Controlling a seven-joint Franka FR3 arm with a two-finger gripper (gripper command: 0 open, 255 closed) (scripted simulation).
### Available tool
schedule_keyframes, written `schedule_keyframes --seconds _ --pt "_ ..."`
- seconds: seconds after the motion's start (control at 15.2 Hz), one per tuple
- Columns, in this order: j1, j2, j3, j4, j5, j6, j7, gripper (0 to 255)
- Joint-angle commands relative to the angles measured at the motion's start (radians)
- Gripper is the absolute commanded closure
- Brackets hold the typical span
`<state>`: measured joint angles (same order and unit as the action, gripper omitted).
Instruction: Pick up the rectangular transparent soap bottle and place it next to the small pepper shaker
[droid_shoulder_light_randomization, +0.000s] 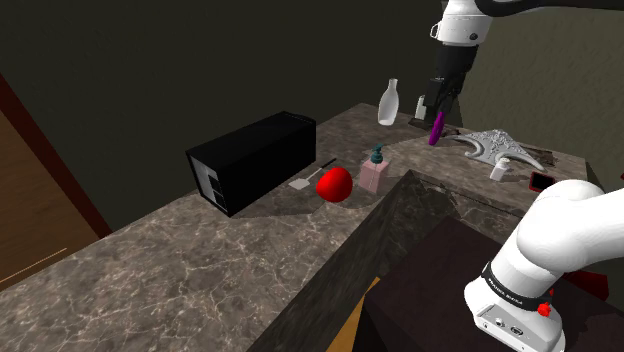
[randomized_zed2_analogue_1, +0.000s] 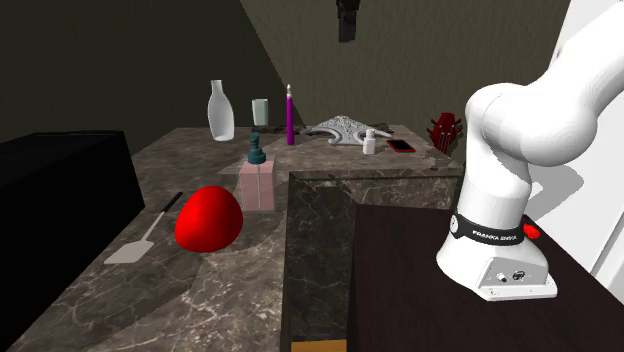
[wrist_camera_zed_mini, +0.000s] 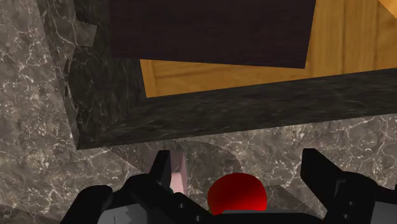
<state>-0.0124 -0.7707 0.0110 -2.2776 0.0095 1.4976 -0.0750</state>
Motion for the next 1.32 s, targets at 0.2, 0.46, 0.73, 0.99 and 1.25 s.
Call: schedule_keyframes --seconds 0.2,0.46,0.73,0.99,1.25 --pt "-0.004 0.061 -0.034 -0.031 -0.001 0.100 -0.035 0" --pt "-0.008 0.161 -0.078 -0.051 0.005 0.229 -0.084 0" --pt "-0.007 0.280 -0.121 -0.048 0.024 0.350 -0.138 0" --pt "-0.002 0.413 -0.161 -0.020 0.057 0.460 -0.199 0" --pt "0.005 0.558 -0.197 0.032 0.110 0.551 -0.269 0"
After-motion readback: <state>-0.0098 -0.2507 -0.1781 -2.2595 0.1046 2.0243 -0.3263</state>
